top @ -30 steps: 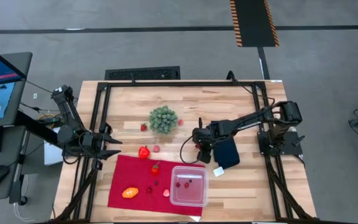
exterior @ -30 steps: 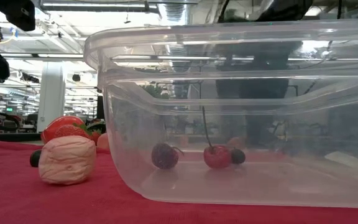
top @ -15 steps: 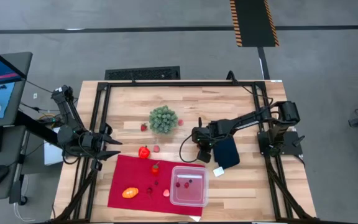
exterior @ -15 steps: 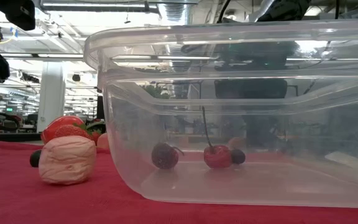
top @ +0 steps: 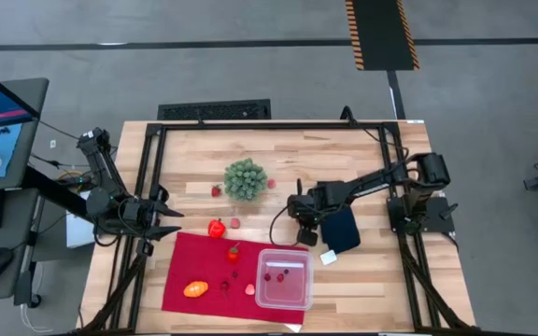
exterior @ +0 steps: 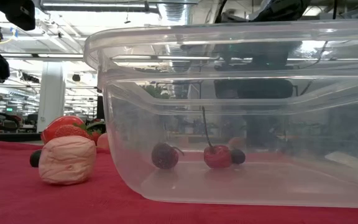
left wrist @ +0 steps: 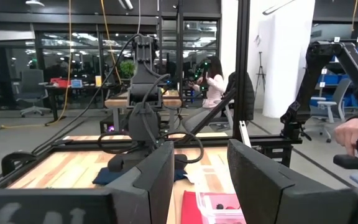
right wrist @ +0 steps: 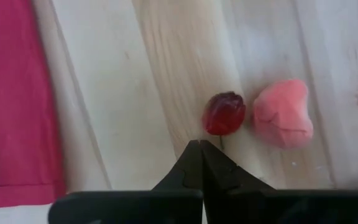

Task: Pick and placing Produce into tupperware
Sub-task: Put the top cherry into the transparent bin

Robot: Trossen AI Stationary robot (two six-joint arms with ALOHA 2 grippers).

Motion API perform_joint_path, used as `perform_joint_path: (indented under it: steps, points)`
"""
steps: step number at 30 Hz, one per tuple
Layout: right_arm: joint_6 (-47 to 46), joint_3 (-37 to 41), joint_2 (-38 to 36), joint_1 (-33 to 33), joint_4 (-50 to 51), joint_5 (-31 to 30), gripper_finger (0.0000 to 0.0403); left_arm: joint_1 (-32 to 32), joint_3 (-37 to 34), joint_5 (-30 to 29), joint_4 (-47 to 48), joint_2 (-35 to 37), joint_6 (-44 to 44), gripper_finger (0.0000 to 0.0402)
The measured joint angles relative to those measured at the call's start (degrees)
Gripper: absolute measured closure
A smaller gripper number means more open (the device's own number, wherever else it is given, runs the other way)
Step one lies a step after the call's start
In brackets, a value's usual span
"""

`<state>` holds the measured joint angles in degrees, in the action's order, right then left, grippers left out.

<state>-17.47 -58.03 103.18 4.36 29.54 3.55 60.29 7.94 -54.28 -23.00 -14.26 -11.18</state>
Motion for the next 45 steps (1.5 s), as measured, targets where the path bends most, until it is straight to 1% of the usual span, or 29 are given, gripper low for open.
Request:
perform_joint_path:
  steps: [5, 9, 11, 13, 15, 17, 23, 26, 28, 32, 40, 45]
  points:
    - [0.48, -2.57, -0.02, 0.84, 2.90, -2.25, 0.0392, -0.01, 0.00, -0.02, 0.00, 0.00, 0.00, 0.0259]
    - [0.61, -3.68, -0.07, 1.29, 3.36, -2.05, 0.0392, -0.01, 0.00, -0.02, 0.00, 0.01, 0.00, 0.0259]
    - [0.57, -3.69, -0.07, 1.12, 3.58, -0.68, 0.0392, -0.02, 0.00, -0.02, 0.01, 0.01, 0.00, 0.0259]
    - [0.54, -3.73, -0.11, 0.85, 4.90, -0.54, 0.0390, -0.01, 0.00, -0.02, 0.02, 0.02, 0.00, 0.0259]
    - [0.50, -3.71, -0.11, 0.39, 7.69, -0.83, 0.0371, -0.01, 0.00, -0.02, 0.02, 0.00, 0.00, 0.0259]
    - [0.10, -3.71, -0.11, -0.13, 9.00, -0.87, 0.0339, 0.00, 0.00, -0.03, 0.02, 0.01, -0.01, 0.0259]
    - [0.60, -3.71, -0.11, -1.05, 8.67, -1.02, 0.0245, -0.01, 0.00, -0.04, 0.02, 0.01, -0.02, 0.0259]
    - [0.85, -3.60, 0.09, -1.55, 8.64, -0.92, 0.0216, -0.02, 0.00, -0.04, 0.02, 0.01, 0.00, 0.0259]
    - [0.85, -3.56, 0.22, -1.98, 9.16, -0.84, 0.0207, 0.00, 0.00, -0.02, 0.02, 0.00, 0.00, 0.0259]
    - [1.50, -3.56, 0.22, -3.09, 9.17, -0.80, 0.0207, 0.00, 0.00, -0.03, 0.04, 0.02, 0.02, 0.0259]
    - [1.62, -3.51, 0.22, -4.22, 9.00, 2.23, 0.0241, -0.02, 0.00, -0.04, 0.03, 0.02, 0.10, 0.0259]
    - [1.06, -1.69, 0.22, -4.15, 7.48, 2.67, 0.0254, 0.00, 0.00, -0.02, 0.02, 0.00, 0.30, 0.0259]
